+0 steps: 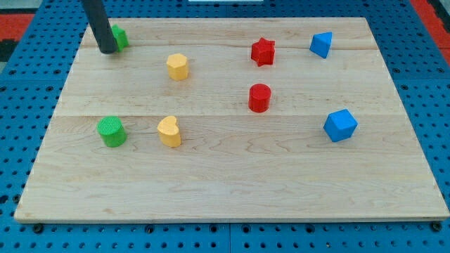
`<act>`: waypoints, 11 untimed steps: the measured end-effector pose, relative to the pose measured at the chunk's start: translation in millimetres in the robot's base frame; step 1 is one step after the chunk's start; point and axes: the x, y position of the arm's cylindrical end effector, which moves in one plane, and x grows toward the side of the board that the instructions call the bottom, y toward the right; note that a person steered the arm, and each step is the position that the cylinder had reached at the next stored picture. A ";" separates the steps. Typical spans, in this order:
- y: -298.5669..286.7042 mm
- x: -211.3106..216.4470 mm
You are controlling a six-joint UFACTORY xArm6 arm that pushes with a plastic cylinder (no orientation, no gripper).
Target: Point your arm at the center
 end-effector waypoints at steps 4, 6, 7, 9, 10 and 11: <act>-29.0 38.2; -35.7 84.2; 8.1 117.5; 107.0 124.7; 171.1 118.2; 225.6 95.4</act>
